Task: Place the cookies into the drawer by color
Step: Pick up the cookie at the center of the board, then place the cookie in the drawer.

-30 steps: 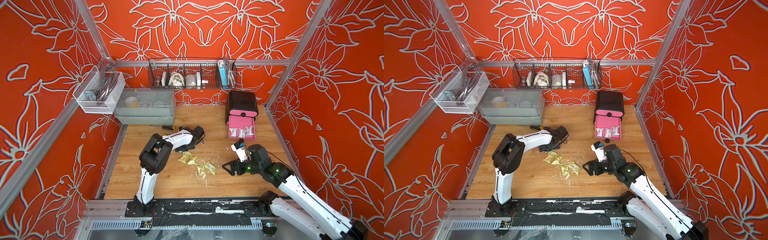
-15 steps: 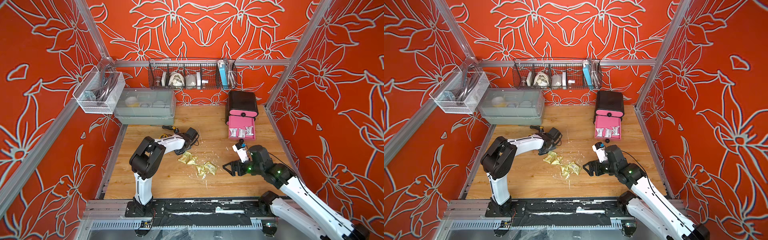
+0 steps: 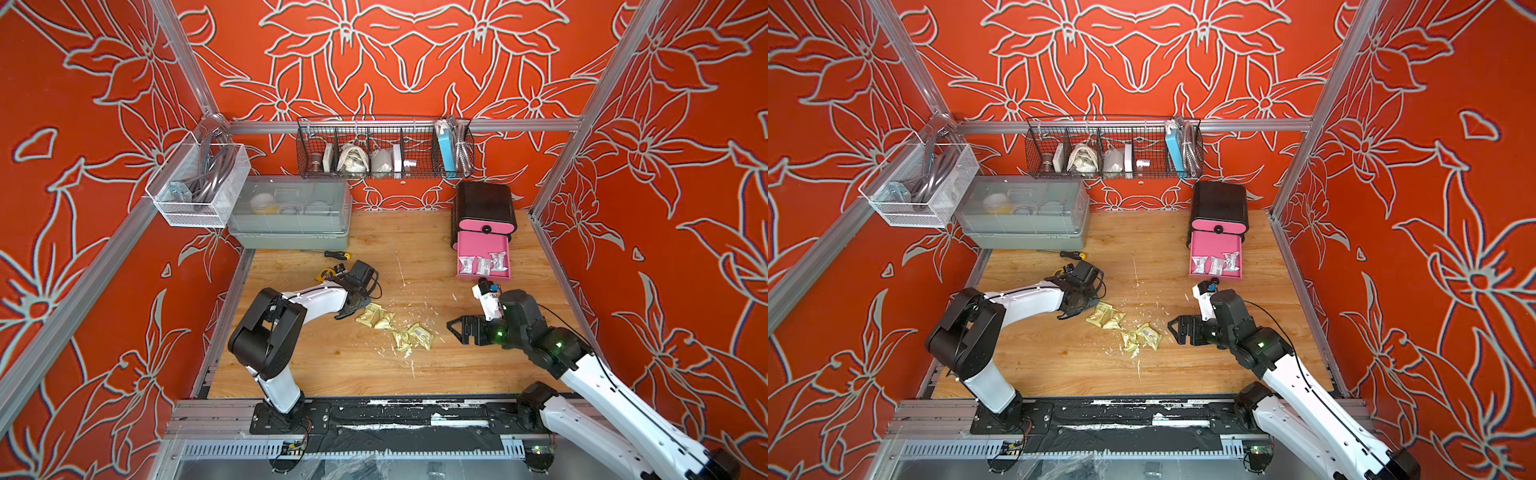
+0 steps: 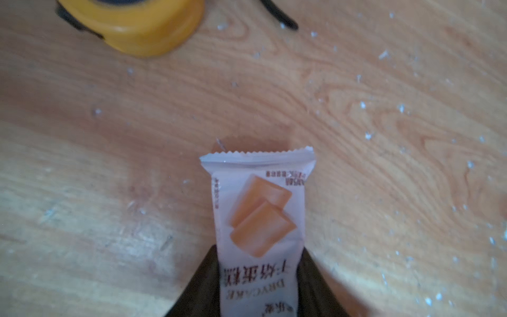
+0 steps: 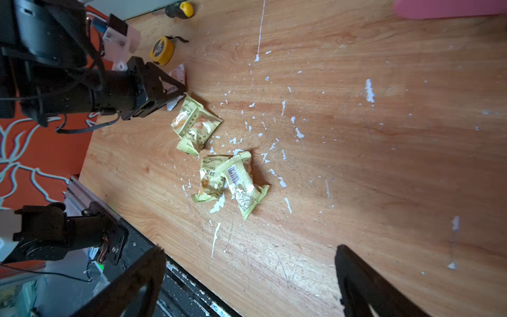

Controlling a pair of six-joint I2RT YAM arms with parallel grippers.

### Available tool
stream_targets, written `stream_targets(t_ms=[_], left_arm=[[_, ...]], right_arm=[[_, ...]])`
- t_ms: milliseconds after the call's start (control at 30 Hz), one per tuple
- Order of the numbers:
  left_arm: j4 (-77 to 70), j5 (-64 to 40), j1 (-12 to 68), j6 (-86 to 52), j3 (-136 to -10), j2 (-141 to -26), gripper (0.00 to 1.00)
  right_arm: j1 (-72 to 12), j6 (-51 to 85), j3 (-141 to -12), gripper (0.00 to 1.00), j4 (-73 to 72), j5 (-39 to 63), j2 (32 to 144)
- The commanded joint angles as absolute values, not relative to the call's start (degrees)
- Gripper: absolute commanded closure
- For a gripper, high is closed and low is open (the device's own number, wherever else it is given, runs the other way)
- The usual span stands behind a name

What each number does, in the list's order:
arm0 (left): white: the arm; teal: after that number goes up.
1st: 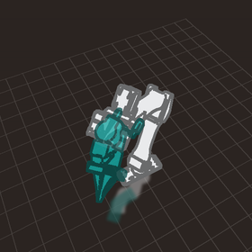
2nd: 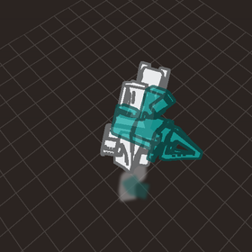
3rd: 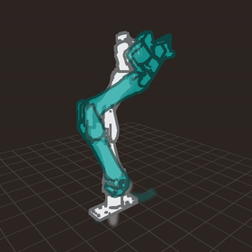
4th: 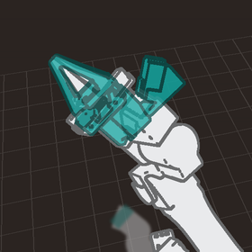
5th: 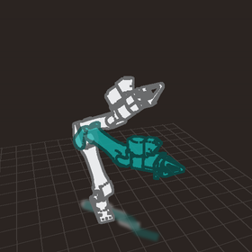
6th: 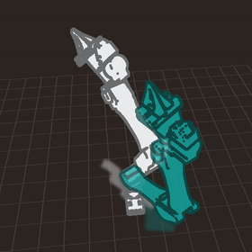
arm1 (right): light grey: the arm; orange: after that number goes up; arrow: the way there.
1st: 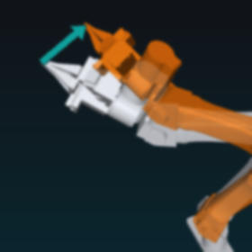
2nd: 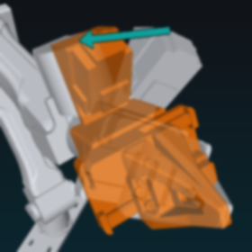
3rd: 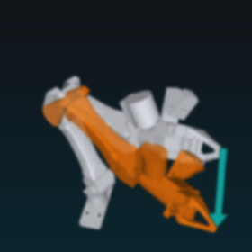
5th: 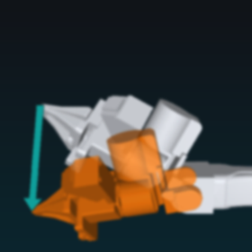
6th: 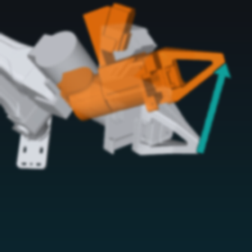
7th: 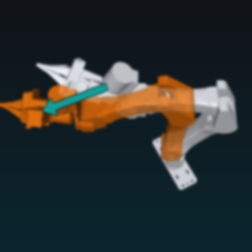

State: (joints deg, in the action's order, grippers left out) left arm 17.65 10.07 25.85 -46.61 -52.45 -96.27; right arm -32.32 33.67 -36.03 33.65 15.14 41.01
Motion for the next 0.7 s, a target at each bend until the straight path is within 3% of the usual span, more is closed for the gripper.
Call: stream_targets(t_ms=[0, 300, 433, 667], left_arm=[[19.5, 1.1, 26.0, -43.5, -51.9, -92.3, 0.61], [20.3, -4.2, 33.5, -40.7, -63.4, -88.4, 0.61], [21.8, -3.8, 37.6, -37.9, -74.1, -95.0, 0.61], [26.2, -3.7, 43.2, -34.3, -97.1, -111.9, 0.6]], right_arm=[[-32.7, 38.2, -38.9, 0.0, 38.7, 2.0, 38.4], [-32.6, 49.1, -40.3, 0.0, 48.6, -20.6, 31.5], [-32.6, 50.4, -41.1, 0.0, 51.3, -22.6, 30.1], [-32.6, 44.3, -38.8, 0.0, 46.8, -16.2, 26.0]])
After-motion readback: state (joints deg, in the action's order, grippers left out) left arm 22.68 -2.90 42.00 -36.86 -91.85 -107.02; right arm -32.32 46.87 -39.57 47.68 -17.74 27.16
